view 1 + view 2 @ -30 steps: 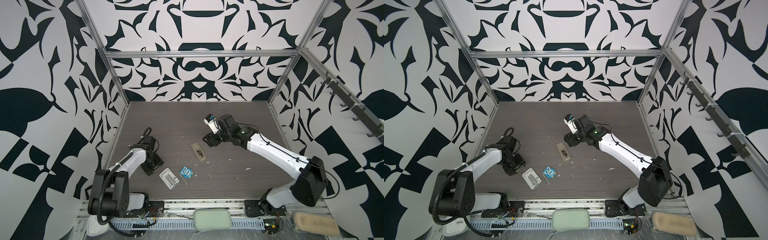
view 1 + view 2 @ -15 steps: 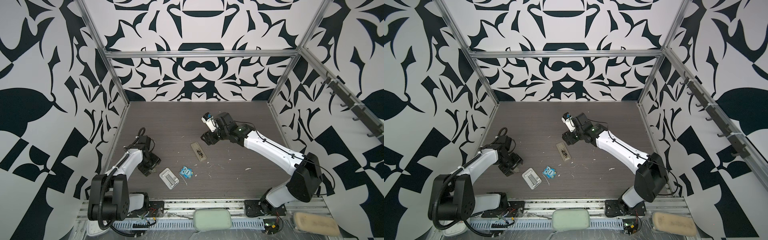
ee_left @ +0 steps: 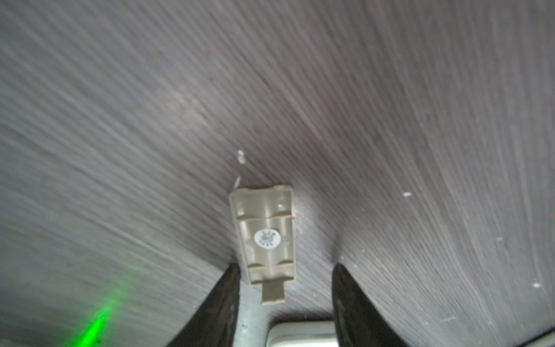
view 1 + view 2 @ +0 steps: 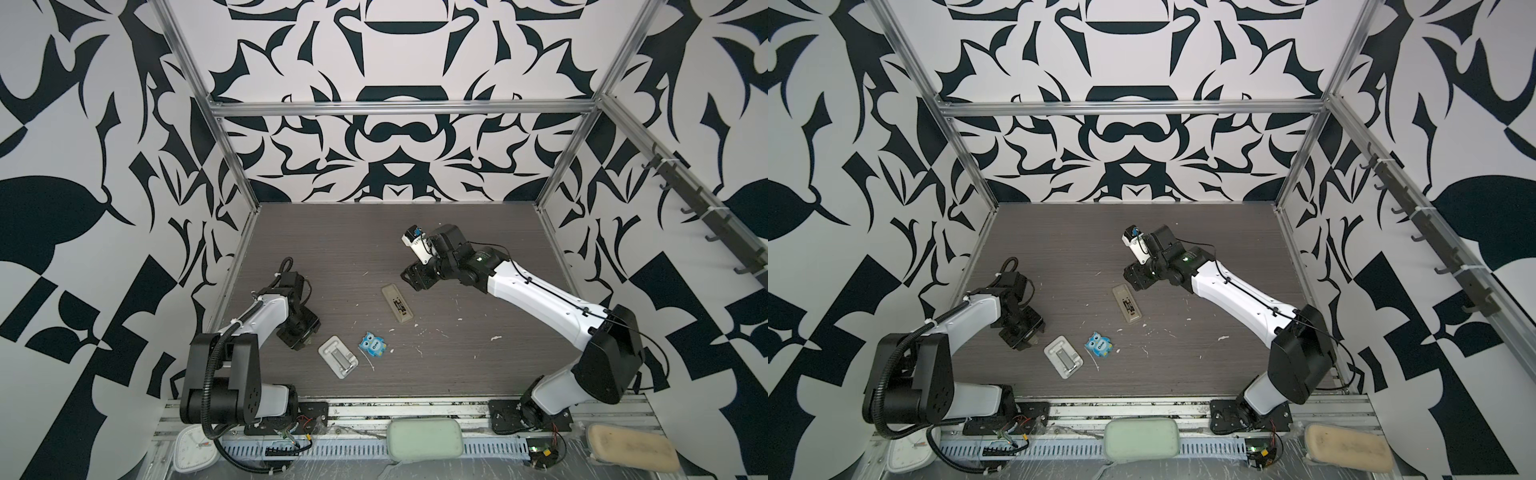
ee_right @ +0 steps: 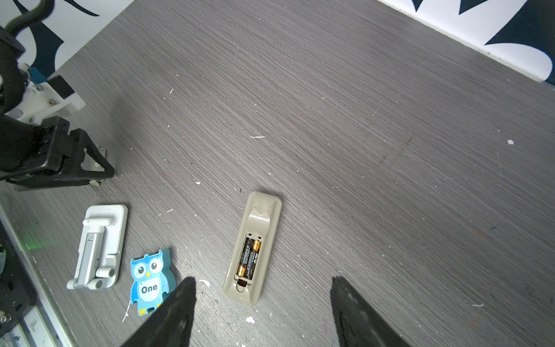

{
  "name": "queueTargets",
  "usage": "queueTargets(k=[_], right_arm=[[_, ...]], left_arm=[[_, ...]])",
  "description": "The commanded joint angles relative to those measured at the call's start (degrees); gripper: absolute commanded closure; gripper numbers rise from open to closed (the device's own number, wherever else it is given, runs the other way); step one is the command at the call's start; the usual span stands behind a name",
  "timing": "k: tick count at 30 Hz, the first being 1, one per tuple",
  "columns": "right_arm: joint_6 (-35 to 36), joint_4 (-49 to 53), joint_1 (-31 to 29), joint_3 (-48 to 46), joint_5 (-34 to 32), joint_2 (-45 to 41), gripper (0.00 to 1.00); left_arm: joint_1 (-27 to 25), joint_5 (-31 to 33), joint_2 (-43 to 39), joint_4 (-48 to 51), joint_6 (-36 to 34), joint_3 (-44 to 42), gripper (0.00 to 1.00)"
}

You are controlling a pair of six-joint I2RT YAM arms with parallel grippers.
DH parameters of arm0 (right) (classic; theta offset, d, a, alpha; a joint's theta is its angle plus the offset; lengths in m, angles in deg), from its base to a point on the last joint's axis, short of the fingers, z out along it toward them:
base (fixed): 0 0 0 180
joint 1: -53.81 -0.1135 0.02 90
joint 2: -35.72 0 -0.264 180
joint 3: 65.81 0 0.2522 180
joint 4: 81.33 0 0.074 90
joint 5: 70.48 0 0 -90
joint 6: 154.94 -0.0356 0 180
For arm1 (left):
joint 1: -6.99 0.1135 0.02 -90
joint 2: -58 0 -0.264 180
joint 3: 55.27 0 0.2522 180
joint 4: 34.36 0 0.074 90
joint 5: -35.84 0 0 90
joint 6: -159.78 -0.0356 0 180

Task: Load the batteries into the remote control

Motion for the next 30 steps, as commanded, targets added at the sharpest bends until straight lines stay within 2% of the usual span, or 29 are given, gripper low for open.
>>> queueTargets(k=[1,6,12,22,30], right_arm=[[0.9,-0.4,-0.1,1.5,0.5,-1.6,0.26],[0.9,-0.4,0.0,1.4,0.4,-1.8,0.26],[0.5,-0.7,-0.1,1.4,0.6,-1.7,0.26],[-0.5,-0.2,-0.1,1.0,0.3,-2.4,0.27],[-1.9,-0.3,-0.1,1.9,0.7,-3.0,0.26]], left_arm=[[0.3,1.2,2.2,-0.6,0.6,-2.6,0.55],[0.3,1.7,1.4,-0.3,1.4,-2.8,0.65],[0.2,2.4,1.6,0.1,1.5,-2.6,0.72],[0.2,3.1,0.0,0.8,0.9,-2.6,0.76],[-0.1,3.3,-4.3,3.0,-2.0,-0.7,0.80]])
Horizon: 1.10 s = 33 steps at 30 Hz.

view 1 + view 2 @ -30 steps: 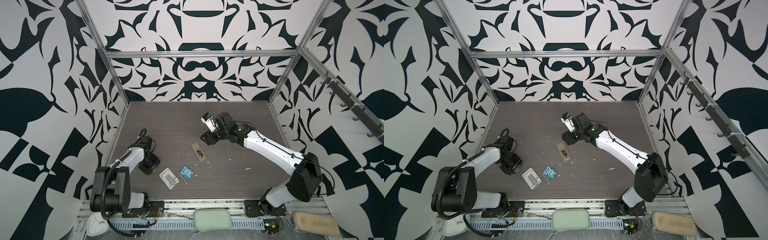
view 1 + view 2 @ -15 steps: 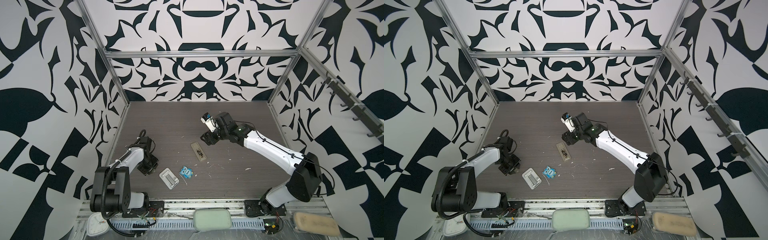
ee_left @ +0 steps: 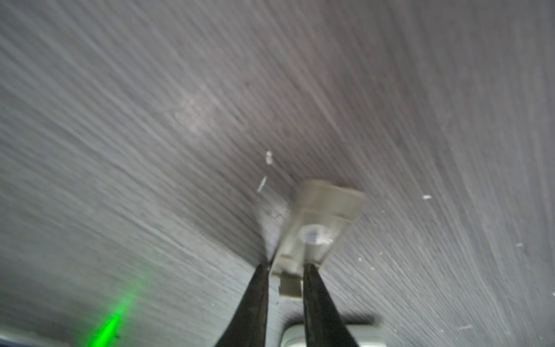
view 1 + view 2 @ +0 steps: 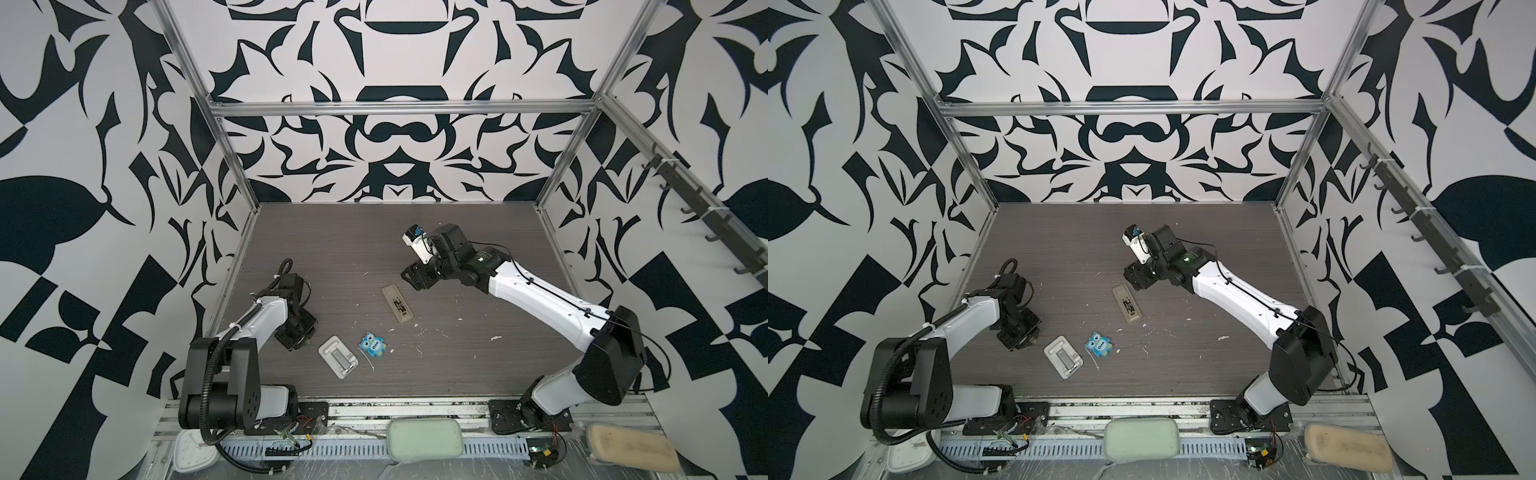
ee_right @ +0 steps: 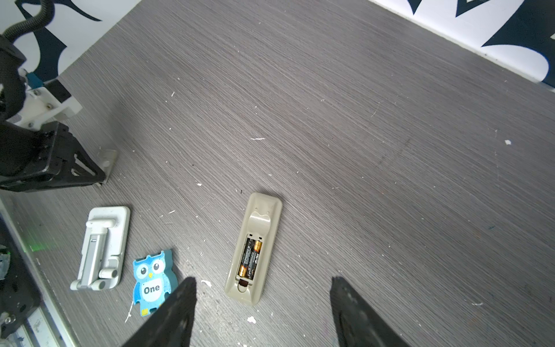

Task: Load the batteries into the remote control

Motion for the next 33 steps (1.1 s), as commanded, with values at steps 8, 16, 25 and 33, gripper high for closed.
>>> queueTargets(k=[8,16,25,33], right_arm=[[-10.2,-1.1,0.9,3.5,6.6,-3.4,0.26],[-11.4,-0.9,1.1,2.6,6.6,-2.9,0.26],[-11.2,-1.0,1.1,2.2,6.6,-3.2,0.27],[-10.6,-0.7,1.1,2.0,6.2,-3.6,0.27]], left_arm=[[-0.2,-0.3,-6.7,3.5,-3.1,0.3,0.80],[-0.2,0.7,-6.4,5.9,-5.1,1.7,0.45],[-0.5,1.4,0.2,1.6,-7.9,2.8,0.50],[-1.3,2.0,1.2,1.3,-7.6,2.6,0.60]])
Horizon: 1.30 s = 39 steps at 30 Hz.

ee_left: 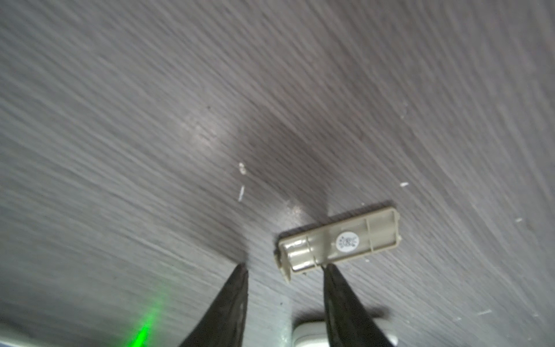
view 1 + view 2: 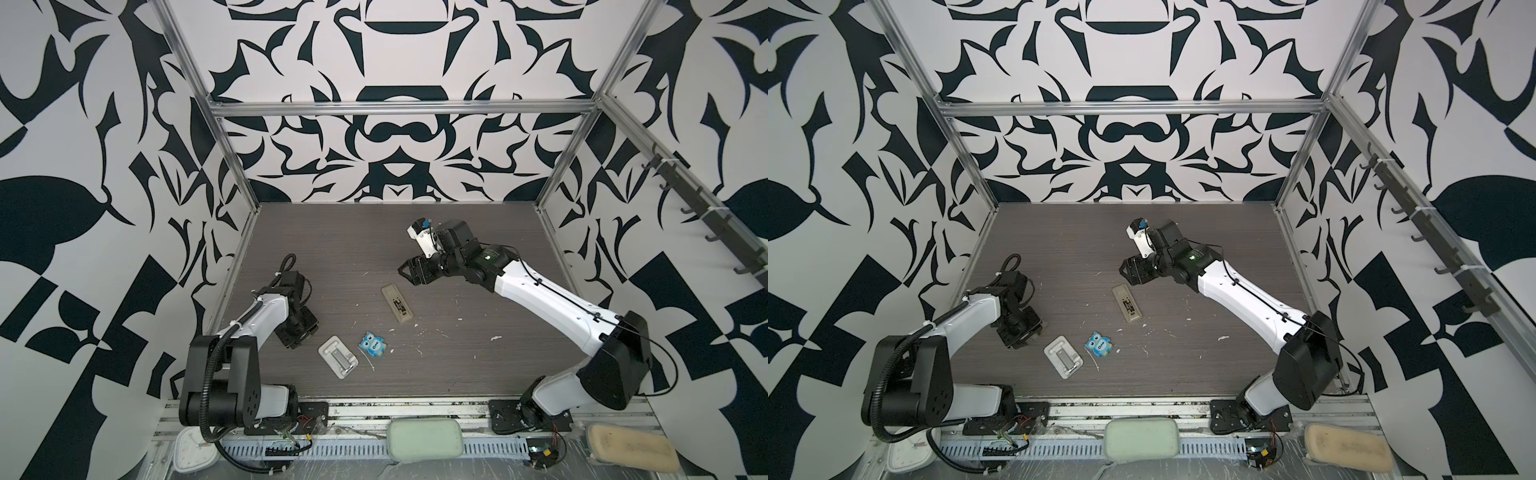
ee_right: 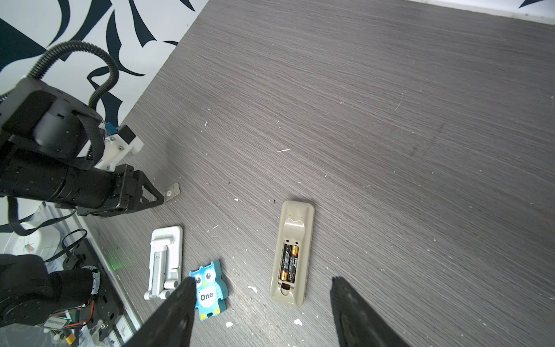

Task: Load the batteries into the remote control

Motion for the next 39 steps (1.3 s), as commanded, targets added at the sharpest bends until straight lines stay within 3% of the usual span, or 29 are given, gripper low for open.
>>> queueTargets(k=[1,10,39], right_arm=[[0.2,-0.6,0.1,0.8,0.2,-1.9,0.27],[0.4,-0.8,0.1,1.3,0.4,-1.3,0.27],[1.0,-0.9,0.2,1.2,0.1,-1.2,0.27]], left_arm=[[-0.3,1.0,-0.4,0.9,0.6,0.9,0.62],[-0.4,2.8,-0.4,1.6,1.4,1.3,0.74],[-0.4,3.5,1.4,1.6,2.3,1.0,0.88]])
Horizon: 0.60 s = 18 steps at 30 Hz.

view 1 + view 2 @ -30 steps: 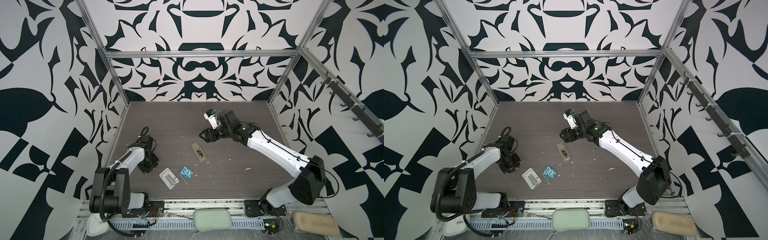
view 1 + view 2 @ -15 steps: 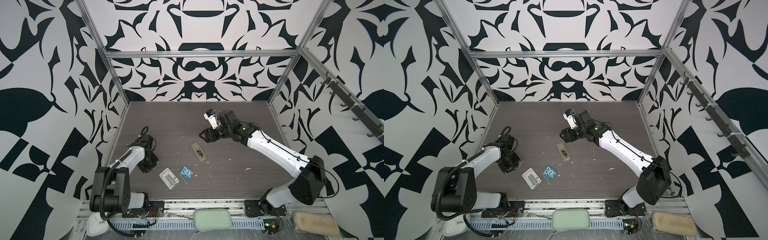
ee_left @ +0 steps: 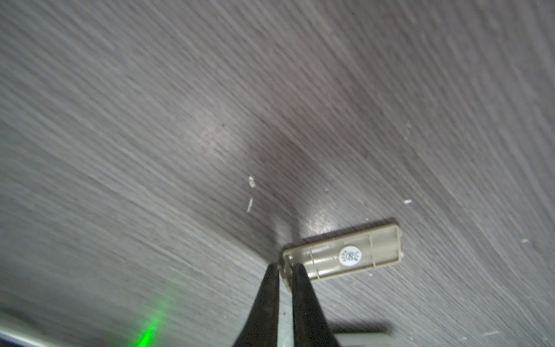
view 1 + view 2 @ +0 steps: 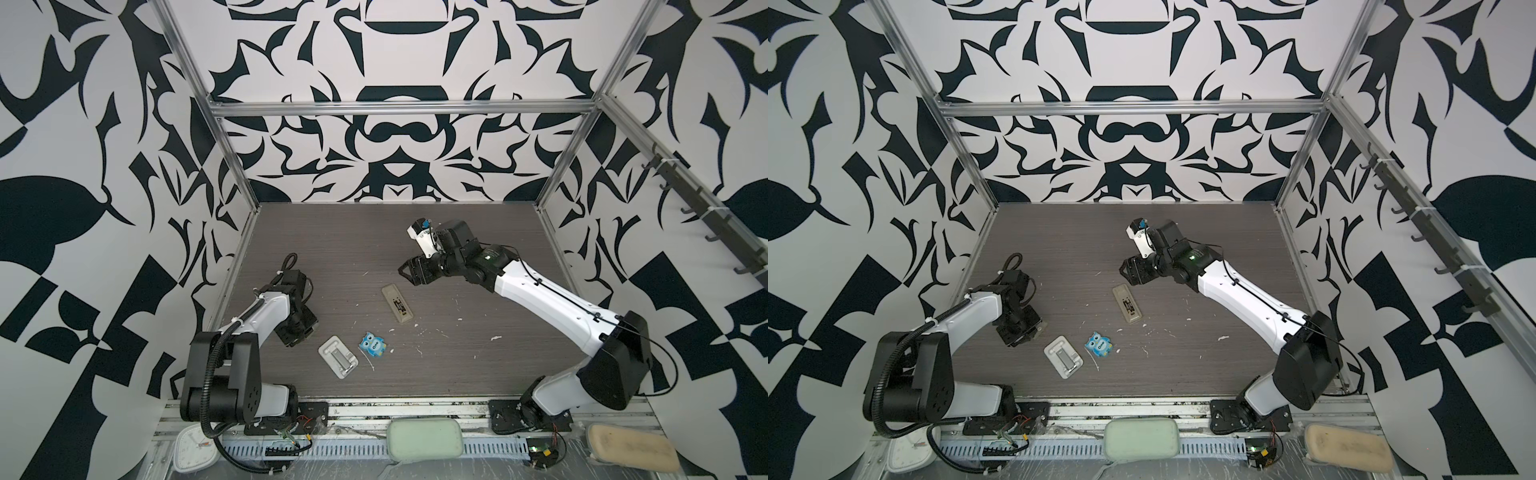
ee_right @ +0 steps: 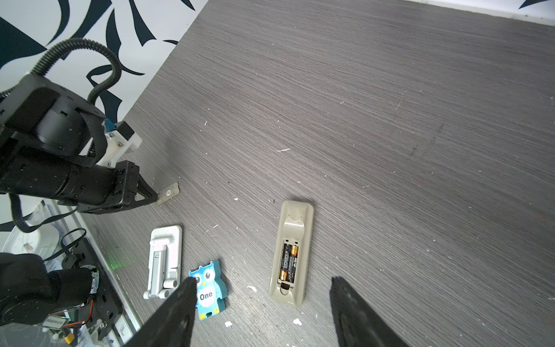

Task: Load the batteries into the remote control
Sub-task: 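Close the left gripper fingers onto the edge of the battery cover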

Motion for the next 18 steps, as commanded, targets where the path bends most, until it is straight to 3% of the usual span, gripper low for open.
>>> queueTargets(k=[1,18], right_arm=[[0.8,-0.8,0.2,1.1,0.1,-1.3,0.27],[1.0,-0.2,0.2,1.0,-0.3,-2.3,0.27]], left_arm=[[-0.2,0.6,0.3,1.5,0.6,0.2,0.88],[-0.2,-0.2,-2.7,1.0,1.2,0.1,0.95]])
